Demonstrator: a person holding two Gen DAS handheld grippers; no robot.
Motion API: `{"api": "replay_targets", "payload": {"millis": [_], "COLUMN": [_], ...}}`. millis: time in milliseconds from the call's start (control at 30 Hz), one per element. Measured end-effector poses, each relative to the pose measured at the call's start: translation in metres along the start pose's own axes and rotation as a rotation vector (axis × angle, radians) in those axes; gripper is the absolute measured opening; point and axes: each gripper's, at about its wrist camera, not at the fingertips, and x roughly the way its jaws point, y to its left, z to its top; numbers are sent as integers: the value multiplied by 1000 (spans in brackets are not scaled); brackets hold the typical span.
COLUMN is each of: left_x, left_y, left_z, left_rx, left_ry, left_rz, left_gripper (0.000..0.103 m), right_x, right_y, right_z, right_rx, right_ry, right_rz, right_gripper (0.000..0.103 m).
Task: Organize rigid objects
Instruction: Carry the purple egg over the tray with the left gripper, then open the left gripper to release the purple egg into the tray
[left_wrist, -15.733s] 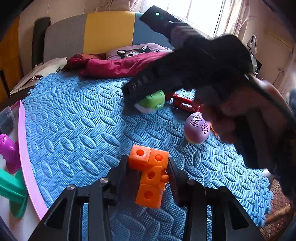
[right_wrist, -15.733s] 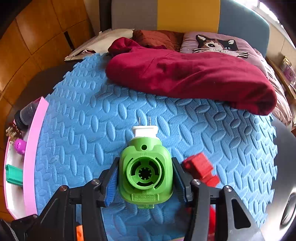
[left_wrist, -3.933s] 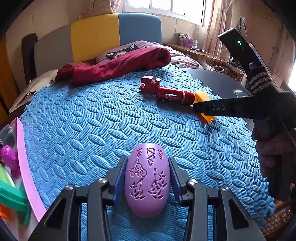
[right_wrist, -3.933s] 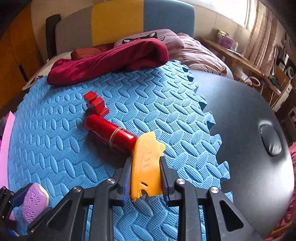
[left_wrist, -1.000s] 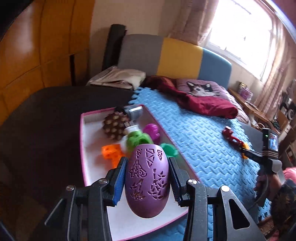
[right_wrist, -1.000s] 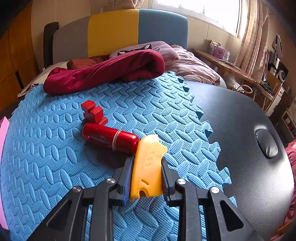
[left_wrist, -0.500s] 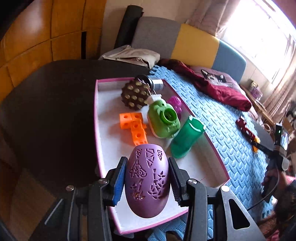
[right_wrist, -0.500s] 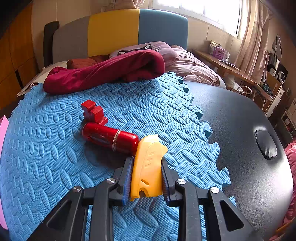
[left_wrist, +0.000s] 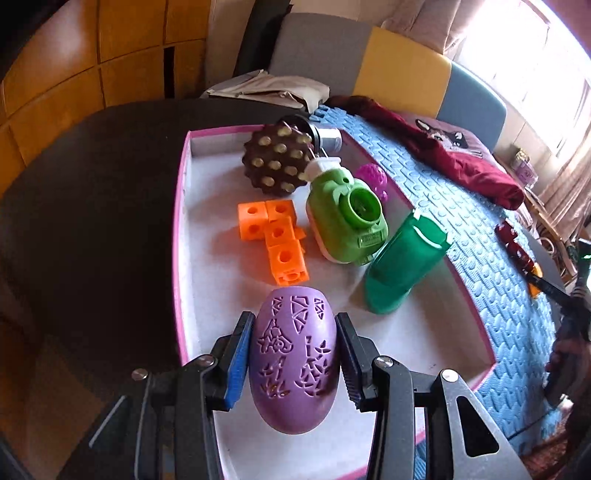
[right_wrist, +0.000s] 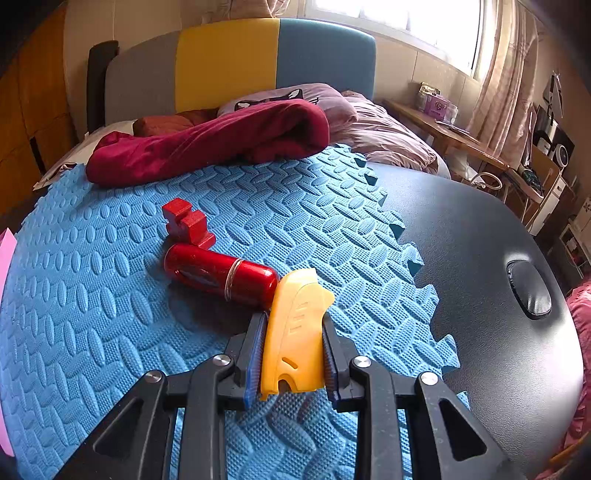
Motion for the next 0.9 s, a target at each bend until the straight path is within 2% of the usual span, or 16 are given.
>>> {"api": "replay_targets", "payload": {"millis": [200,467,900], "left_x": [5,7,-2], "left_y": [-6,-6,-4], "left_z": [-1,0,-2], "left_rx": [52,59,45], "left_ry": [-31,-35,-45], "left_rz": [36,76,74], "left_gripper": [44,44,45], "right_x": [0,0,-1], "right_y": [0,0,1], "right_z": [0,0,0], "right_rx": [-3,-4,-8], "right_ry": [0,-1,-2], "right_rz": [-2,-3,-6], "right_gripper": [27,28,27]}}
